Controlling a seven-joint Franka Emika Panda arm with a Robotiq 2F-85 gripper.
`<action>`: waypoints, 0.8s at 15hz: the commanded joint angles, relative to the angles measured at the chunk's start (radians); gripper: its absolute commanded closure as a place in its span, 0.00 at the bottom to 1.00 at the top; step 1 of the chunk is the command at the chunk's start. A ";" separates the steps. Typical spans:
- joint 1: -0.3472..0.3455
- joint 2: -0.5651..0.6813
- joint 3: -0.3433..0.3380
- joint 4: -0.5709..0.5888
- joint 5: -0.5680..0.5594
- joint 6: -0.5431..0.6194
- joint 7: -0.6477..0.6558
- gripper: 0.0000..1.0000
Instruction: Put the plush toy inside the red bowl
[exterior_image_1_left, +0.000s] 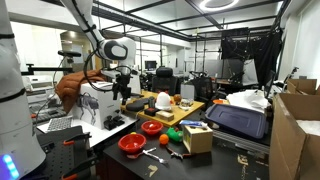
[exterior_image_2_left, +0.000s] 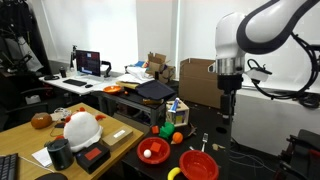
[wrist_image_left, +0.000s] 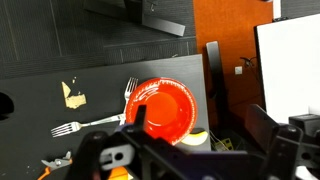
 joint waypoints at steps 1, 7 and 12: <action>-0.010 0.174 0.014 0.062 0.027 0.152 -0.033 0.00; -0.020 0.464 0.044 0.238 0.009 0.321 0.014 0.00; -0.002 0.654 0.055 0.414 -0.006 0.339 0.062 0.00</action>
